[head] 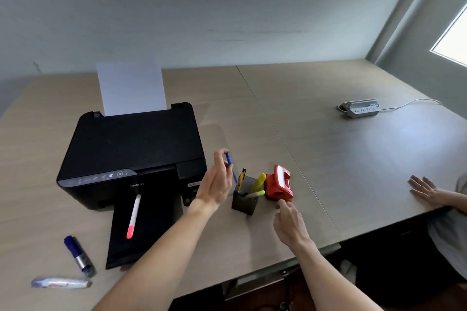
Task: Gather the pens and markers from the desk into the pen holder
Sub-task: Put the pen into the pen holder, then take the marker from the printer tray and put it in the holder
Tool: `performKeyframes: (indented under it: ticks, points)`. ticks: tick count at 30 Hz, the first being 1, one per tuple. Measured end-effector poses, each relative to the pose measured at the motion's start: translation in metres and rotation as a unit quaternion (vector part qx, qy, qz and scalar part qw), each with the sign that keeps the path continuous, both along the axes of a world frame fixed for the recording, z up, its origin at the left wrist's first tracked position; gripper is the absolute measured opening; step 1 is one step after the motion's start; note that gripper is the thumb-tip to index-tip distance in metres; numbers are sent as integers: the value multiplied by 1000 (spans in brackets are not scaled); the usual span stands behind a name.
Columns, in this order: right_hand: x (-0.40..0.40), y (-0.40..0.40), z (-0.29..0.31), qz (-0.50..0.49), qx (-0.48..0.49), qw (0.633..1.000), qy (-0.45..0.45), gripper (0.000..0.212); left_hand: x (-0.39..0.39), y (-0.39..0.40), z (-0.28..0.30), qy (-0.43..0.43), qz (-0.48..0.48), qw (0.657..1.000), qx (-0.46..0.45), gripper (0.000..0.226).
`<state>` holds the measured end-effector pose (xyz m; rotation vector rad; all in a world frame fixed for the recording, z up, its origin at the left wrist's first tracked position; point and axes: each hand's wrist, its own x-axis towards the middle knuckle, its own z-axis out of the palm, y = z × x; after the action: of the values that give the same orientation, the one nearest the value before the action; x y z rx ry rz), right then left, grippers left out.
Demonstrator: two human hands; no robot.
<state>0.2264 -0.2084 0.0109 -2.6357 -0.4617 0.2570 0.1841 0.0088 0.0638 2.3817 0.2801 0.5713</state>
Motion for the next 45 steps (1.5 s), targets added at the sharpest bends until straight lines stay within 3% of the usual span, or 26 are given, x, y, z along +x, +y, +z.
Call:
performKeyframes:
  ticks: [4, 11, 21, 25, 33, 39, 45]
  points:
    - [-9, -15, -15, -11, -6, 1000, 27, 27, 16, -22, -11, 32, -9, 999, -38, 23]
    - [-25, -23, -24, -5, -23, 999, 40, 25, 10, -24, -36, 83, -13, 996, -14, 25]
    - [-71, 80, -36, 168, -31, 984, 53, 18, -103, 62, -44, 120, -6, 993, -8, 13]
    - [-83, 142, -29, 222, -23, 974, 43, 20, -176, 114, -55, 150, 98, 984, 11, 13]
    - [-125, 256, -20, 279, -9, 960, 27, 10, -292, 172, -72, 228, 304, 925, -1, 11]
    - [-163, 306, -22, 213, -80, 972, 51, 46, -324, 156, -81, 272, 295, 915, -41, 20]
    - [-169, 317, -27, 203, -85, 974, 44, 29, -305, 105, -110, 313, 281, 903, -89, 42]
